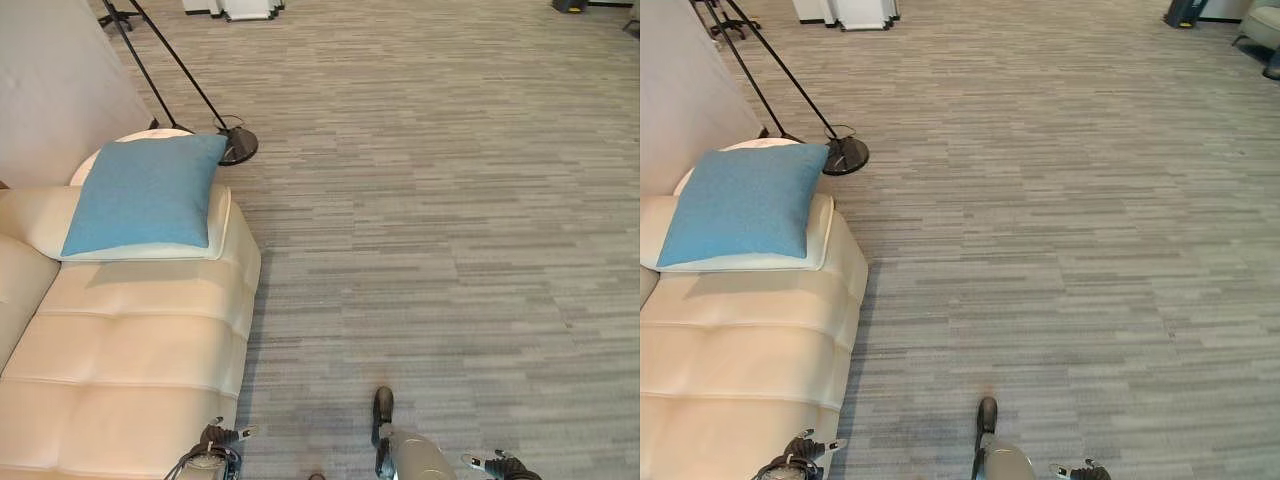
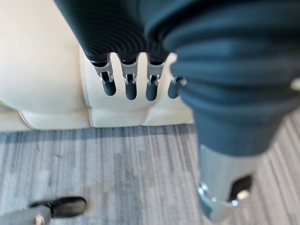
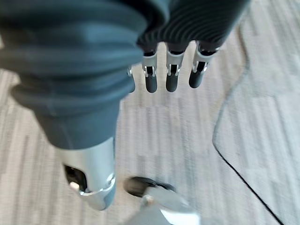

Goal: Pick up all the scattered cushions and arrange them neatly on the sofa.

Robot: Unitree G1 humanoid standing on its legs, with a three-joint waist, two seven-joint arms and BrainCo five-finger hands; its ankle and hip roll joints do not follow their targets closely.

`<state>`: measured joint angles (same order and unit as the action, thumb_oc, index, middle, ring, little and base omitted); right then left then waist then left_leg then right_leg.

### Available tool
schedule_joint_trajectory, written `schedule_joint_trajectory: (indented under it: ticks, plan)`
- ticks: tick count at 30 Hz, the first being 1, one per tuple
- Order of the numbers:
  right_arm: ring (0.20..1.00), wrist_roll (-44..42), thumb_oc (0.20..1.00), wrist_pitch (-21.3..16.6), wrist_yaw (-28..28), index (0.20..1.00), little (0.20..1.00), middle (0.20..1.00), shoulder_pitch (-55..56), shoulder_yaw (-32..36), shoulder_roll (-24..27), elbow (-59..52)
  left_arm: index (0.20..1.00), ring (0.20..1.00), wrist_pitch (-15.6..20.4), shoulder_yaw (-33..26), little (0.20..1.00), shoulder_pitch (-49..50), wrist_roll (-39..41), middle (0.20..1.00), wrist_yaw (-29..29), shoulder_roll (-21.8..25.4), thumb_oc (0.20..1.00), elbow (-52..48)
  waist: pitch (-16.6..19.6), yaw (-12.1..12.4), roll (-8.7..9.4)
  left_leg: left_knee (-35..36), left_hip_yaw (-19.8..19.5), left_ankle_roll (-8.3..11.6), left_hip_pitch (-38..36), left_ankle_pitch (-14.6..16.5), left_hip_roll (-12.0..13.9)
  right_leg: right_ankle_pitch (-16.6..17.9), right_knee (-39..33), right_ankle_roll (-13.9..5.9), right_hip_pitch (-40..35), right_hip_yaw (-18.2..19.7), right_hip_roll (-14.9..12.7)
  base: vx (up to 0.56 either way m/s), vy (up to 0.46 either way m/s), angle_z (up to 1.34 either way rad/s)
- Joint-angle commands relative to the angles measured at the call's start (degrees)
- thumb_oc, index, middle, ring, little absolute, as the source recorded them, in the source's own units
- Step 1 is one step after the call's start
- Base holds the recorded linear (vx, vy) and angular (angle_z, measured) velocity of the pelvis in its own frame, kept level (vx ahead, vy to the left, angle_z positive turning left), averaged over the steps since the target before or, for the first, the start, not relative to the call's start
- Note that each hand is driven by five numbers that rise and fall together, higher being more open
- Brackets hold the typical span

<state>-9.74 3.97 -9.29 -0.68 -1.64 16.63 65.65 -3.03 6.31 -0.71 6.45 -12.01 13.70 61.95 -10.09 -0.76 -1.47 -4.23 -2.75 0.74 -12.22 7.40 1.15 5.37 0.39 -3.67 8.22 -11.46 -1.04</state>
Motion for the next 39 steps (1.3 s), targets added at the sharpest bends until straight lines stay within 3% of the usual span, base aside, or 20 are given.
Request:
schedule_joint_trajectory:
  ticks: [1, 3, 6, 8, 12, 13, 15, 18, 21, 23, 24, 25, 27, 29, 31, 33, 35, 37, 38, 39]
  plan:
    - [1.0, -1.5, 1.0, -1.95, -0.47, 1.0, 1.0, 1.0, -1.11, -0.72, 2.81, -0.55, 1.0, 1.0, 1.04, -1.05, 1.0, -1.29, 2.42, 1.0, -0.26, 1.35, 1.0, -0.26, 1.09, 1.06, -0.48, -15.48, 1.76, 1.93, 7.41, -8.48, -1.76, -5.0, -0.98, -0.05, -4.27, 0.27, 0.13, 0.38, -0.277, 0.25]
    - [1.0, -1.44, 1.0, -2.04, -0.37, 1.0, 1.0, 1.0, -1.28, -0.99, 3.13, -0.81, 1.0, 1.0, 1.1, -0.74, 1.0, -1.24, 2.93, 1.0, -0.08, 1.3, 1.0, -0.66, -0.05, 1.65, -0.29, -25.24, 1.85, 2.4, 11.87, -11.1, -2.17, -6.57, -0.96, 1.33, -6.84, -0.05, 0.54, 0.34, -0.24, 0.19]
    - [1.0, -1.09, 1.0, -1.35, -0.35, 1.0, 1.0, 1.0, -1.72, -1.42, 3.42, -0.75, 1.0, 1.0, 1.03, -1.08, 1.0, -1.01, 4.03, 1.0, -0.54, 1.38, 1.0, -0.94, -1.0, 2.34, 0.25, -29.86, 5.49, 1.76, 16.57, -9.31, -0.81, -8.74, -0.99, 2.35, -9.54, -0.89, 0.33, 0.33, -0.201, 0.0]
    - [1.0, -1.37, 1.0, -1.02, -0.63, 1.0, 1.0, 1.0, -1.59, -1.46, 3.46, -0.5, 1.0, 1.0, 0.99, -0.7, 1.0, -0.57, 4.32, 1.0, -0.49, 1.13, 1.0, -1.33, -0.98, 2.75, 1.18, -23.87, 7.97, 0.68, 22.01, -5.29, -1.84, -9.42, -2.64, 1.87, -12.3, -2.1, -0.71, 0.34, -0.124, 0.17]
    - [1.0, -1.33, 1.0, -0.91, -0.8, 1.0, 1.0, 1.0, -1.21, -1.73, 3.52, -0.68, 1.0, 1.0, 0.75, -0.25, 1.0, -0.21, 3.93, 1.0, -0.24, 1.21, 1.0, -1.7, -0.92, 2.78, 1.35, -12.78, 8.28, 0.1, 21.97, -4.28, -2.93, -10.49, -3.23, 1.54, -13.83, -2.63, -0.95, 0.22, -0.013, 0.16]
    - [1.0, -0.57, 1.0, -0.77, -0.94, 1.0, 1.0, 1.0, -0.89, -2.23, 3.67, -0.58, 1.0, 1.0, 0.56, -0.18, 1.0, 0.14, 3.54, 1.0, -0.24, 1.04, 1.0, -1.32, -0.52, 2.7, 0.52, -0.23, 5.36, 0.66, 21.24, -8.76, -3.92, -11.24, -3.84, 1.43, -15.07, -3.28, -0.14, 0.46, 0.028, 0.34]
    - [1.0, 0.17, 1.0, -0.9, -0.86, 1.0, 1.0, 1.0, -1.23, -2.76, 3.79, -0.83, 1.0, 1.0, 0.27, -0.44, 1.0, 0.7, 2.75, 1.0, -0.4, 0.7, 1.0, 0.53, 0.05, 2.56, -0.6, 9.23, 2.56, 2.84, 24.22, -13.08, -4.52, -12.77, -3.87, 1.67, -17.46, -3.59, 1.31, 0.51, 0.066, 0.39]
    - [1.0, 0.58, 1.0, -0.63, -0.8, 1.0, 1.0, 1.0, -1.9, -2.99, 3.78, -0.51, 1.0, 1.0, 0.05, -0.91, 1.0, 1.11, 2.49, 1.0, -0.36, 0.96, 1.0, 1.83, 0.46, 3.33, -0.29, 9.23, 1.69, 3.17, 23.84, -14.77, -4.64, -13.51, -3.63, 1.49, -19.3, -2.13, 1.35, 0.47, 0.09, 0.08]
    - [1.0, 1.72, 1.0, -1.04, -0.29, 1.0, 1.0, 1.0, -1.79, -3.64, 3.13, -1.26, 1.0, 1.0, 0.16, -1.78, 1.0, 2.46, 2.91, 1.0, -0.27, 1.08, 1.0, 2.5, 2.23, 4.06, 0.72, 9.23, 1.04, 1.1, 21.91, -15.65, -5.52, -15.7, -1.87, 0.33, -21.18, -0.87, -0.04, 0.53, 0.163, -0.25]
    - [1.0, 1.65, 1.0, -1.24, -0.12, 1.0, 1.0, 1.0, -1.89, -3.41, 2.51, -1.86, 1.0, 1.0, 0.06, -2.13, 1.0, 2.47, 2.93, 1.0, -0.19, 1.35, 1.0, 3.02, 2.7, 3.93, 1.97, 7.29, 1.42, -0.79, 21.29, -13.23, -6.53, -14.82, 6.8, -1.11, -19.05, -0.77, -2.14, 0.35, 0.142, -0.11]
    - [1.0, 1.65, 1.0, -1.24, -0.12, 1.0, 1.0, 1.0, -1.89, -3.41, 2.49, -1.87, 1.0, 1.0, 0.07, -2.13, 1.0, 2.46, 2.93, 1.0, -0.19, 1.36, 1.0, 3.02, 2.75, 4.02, 2.03, 7.14, 1.53, -0.83, 21.4, -13.13, -6.57, -14.99, 7.11, -1.15, -18.84, -0.67, -2.25, 0.36, 0.207, 0.1]
    - [1.0, 1.37, 1.0, -1.42, 0.16, 1.0, 1.0, 1.0, -1.74, -3.39, 2.13, -3.06, 1.0, 1.0, 0.03, -2.39, 1.0, 2.54, 3.12, 1.0, -0.29, 1.91, 1.0, 2.23, 1.9, 3.96, 2.44, 6.98, 2.49, -2.65, 19.55, -11.04, -6.96, -9.78, 21.91, -3.05, -12.01, -0.1, -4.79, 0.27, 0.197, -0.22]
    - [1.0, 1.31, 1.0, -1.32, 0.23, 1.0, 1.0, 1.0, -1.58, -3.43, 1.99, -3.12, 1.0, 1.0, 0.02, -2.04, 1.0, 2.12, 3.45, 1.0, -0.56, 2.14, 1.0, 1.32, 0.7, 3.34, 2.46, 7.28, 3.95, -4.16, 16.7, -9.22, -7.67, -2.94, 32.3, -4.11, -7.24, -0.42, -7.8, 0.35, 0.237, -0.42]
    - [1.0, 0.7, 1.0, -1.1, 0.1, 1.0, 1.0, 1.0, -1.61, -3.01, 1.78, -2.68, 1.0, 1.0, -0.01, -1.38, 1.0, 1.07, 3.64, 1.0, -0.62, 2.37, 1.0, 0.63, -0.26, 2.59, 1.64, 8.26, 3.9, -4.95, 13.54, -8.2, -7.28, -3.45, 36.93, -3.03, -2.69, -0.25, -8.37, 0.29, 0.148, -0.05]
    - [1.0, 0.18, 1.0, -1.16, -0.16, 1.0, 1.0, 1.0, -1.32, -2.53, 1.65, -2.28, 1.0, 1.0, 0.27, -0.61, 1.0, -0.39, 3.89, 1.0, -0.62, 2.26, 1.0, -0.35, -1.35, 2.19, 0.48, 8.3, 3.95, -4.84, 11.26, -7.25, -6.5, -6.63, 33.51, -1.66, 1.19, -1.36, -7.95, 0.29, 0.066, 0.13]
    - [1.0, 0.04, 1.0, -1.09, -0.22, 1.0, 1.0, 1.0, -1.27, -2.42, 1.71, -2.2, 1.0, 1.0, 0.32, -0.44, 1.0, -0.67, 3.88, 1.0, -0.55, 2.34, 1.0, -0.57, -1.93, 2.08, 0.12, 8.01, 3.87, -4.75, 10.38, -6.66, -6.11, -6.96, 30.95, -1.46, 1.26, -2.07, -7.93, 0.22, -0.006, 0.1]
    - [1.0, -0.62, 1.0, -0.88, -0.56, 1.0, 1.0, 1.0, -1.02, -1.76, 1.85, -2.34, 1.0, 1.0, 0.49, 0.16, 1.0, -1.57, 3.67, 1.0, -0.32, 2.38, 1.0, -2.09, -3.16, 1.73, -0.38, 7.96, 3.76, -4.09, 7.61, -4.86, -5.4, -5.51, 16.71, -2.18, 3.24, -0.5, -5.58, 0.32, -0.072, 0.04]
    - [1.0, -1.02, 1.0, -0.59, -0.66, 1.0, 1.0, 1.0, -0.66, -0.67, 1.74, -2.02, 1.0, 1.0, 0.74, -0.36, 1.0, -2.13, 3.43, 1.0, -0.28, 2.49, 1.0, -2.34, -3.27, 1.48, 0.03, 7.99, 3.36, -3.35, 5.84, -3.03, -5.54, -0.75, 1.24, -4.31, 4.77, 4.5, -4.14, 0.35, -0.125, -0.12]
    - [1.0, -1.02, 1.0, -0.59, -0.66, 1.0, 1.0, 1.0, -0.65, -0.67, 1.74, -2.03, 1.0, 1.0, 0.74, -0.36, 1.0, -2.12, 3.43, 1.0, -0.28, 2.49, 1.0, -2.35, -3.32, 1.5, -0.02, 7.97, 3.37, -3.33, 5.76, -2.98, -5.48, -0.61, 0.97, -4.31, 4.56, 4.48, -4.06, 0.35, -0.119, 0.04]
    - [1.0, -0.86, 1.0, -0.47, -0.76, 1.0, 1.0, 1.0, -0.56, -0.45, 1.76, -1.81, 1.0, 1.0, 0.89, -0.42, 1.0, -2.33, 3.31, 1.0, -0.29, 2.52, 1.0, -2.09, -3.23, 1.34, 0.24, 7.82, 3.1, -3.11, 4.84, -2.03, -5.72, 1.0, -4.74, -4.91, 4.63, 6.32, -3.69, 0.27, -0.087, 0.07]
